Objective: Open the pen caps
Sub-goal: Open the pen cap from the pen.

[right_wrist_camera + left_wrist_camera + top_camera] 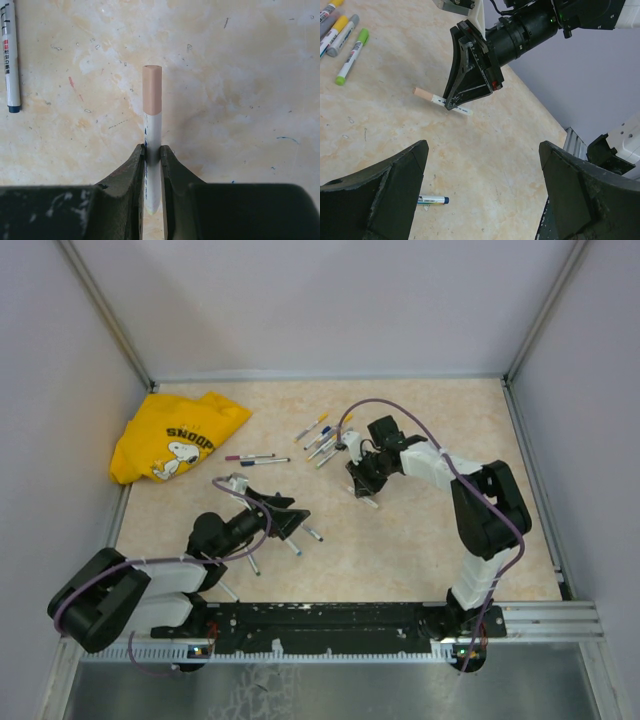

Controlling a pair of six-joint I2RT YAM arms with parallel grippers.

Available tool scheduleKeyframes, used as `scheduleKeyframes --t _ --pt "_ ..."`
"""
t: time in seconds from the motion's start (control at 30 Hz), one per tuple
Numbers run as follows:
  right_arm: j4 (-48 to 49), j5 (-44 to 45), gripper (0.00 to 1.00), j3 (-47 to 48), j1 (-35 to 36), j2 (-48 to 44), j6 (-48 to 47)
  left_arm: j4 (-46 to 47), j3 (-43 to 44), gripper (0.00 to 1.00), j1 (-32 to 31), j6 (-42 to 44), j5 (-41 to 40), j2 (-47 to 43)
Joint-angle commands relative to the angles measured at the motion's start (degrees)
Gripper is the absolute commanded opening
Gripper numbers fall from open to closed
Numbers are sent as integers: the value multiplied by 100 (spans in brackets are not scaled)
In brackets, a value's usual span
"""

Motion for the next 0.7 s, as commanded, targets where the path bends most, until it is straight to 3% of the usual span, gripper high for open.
scheduleKeyframes --t 0.0,0.67 --pt "216 -157 0 -11 68 -347 48 322 80 97 -38 -60 -30 72" --pt "291 -262 0 -56 68 -426 74 572 202 96 -88 -289 -64 497"
